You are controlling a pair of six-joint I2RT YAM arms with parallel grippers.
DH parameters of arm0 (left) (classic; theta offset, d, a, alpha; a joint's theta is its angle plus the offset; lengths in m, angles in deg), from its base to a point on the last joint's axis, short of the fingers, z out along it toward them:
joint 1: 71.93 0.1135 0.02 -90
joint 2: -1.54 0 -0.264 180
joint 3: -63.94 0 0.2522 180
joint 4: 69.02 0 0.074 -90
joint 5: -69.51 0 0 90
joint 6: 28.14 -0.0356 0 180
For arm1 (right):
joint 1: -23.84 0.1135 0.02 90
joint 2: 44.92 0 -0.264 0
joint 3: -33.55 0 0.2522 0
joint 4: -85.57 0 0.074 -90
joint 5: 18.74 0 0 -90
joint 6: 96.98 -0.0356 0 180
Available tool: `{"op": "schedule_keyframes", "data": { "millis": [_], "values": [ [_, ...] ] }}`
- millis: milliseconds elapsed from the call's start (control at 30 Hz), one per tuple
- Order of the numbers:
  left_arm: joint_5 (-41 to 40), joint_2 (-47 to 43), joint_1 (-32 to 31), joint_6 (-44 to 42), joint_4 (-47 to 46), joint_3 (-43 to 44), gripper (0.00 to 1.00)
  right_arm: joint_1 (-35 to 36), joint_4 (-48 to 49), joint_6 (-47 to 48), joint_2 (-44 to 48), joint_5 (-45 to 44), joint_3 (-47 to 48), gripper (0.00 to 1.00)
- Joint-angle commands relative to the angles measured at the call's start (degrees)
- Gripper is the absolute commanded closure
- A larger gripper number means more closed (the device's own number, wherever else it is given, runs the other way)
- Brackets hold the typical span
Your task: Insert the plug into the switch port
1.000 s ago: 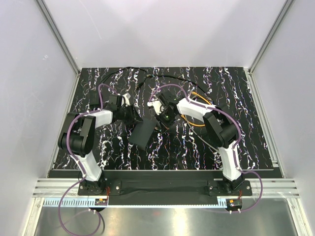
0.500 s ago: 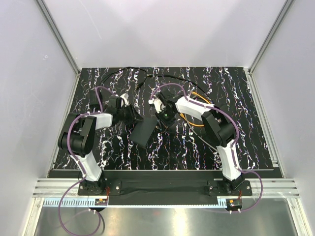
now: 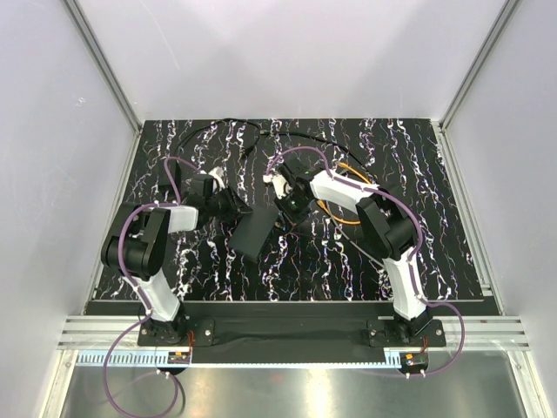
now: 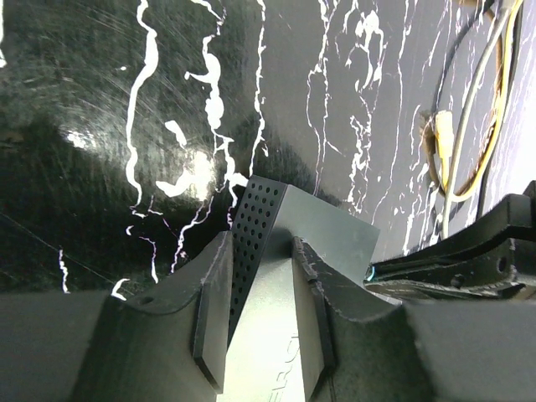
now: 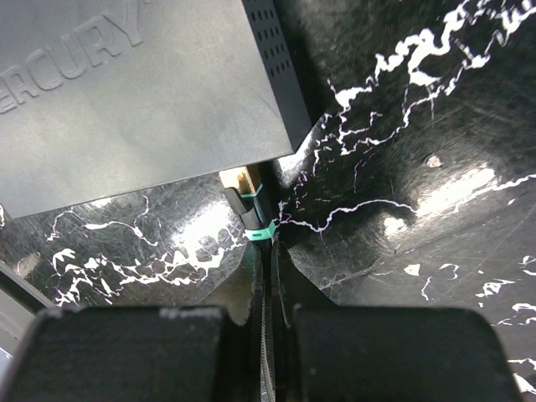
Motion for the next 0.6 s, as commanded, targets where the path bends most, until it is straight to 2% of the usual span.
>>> {"op": "schedule_keyframes", "data": {
  "millis": [0,267,567],
  "values": [
    [17.2,0.2,-7.5,5.5,6.1,-2.1,1.0,2.3,31.4,-2.5,1.6,11.3,8.4,1.0],
    [17.7,0.4,-7.6,5.7,5.5,-1.8,1.0,2.4,32.7,-1.8,0.7,17.1,9.1,1.0],
    [18.0,0.5,-7.6,7.2,4.0,-3.0,1.0,2.3,34.0,-2.9,-0.6,17.6,12.7,1.0]
  ]
}}
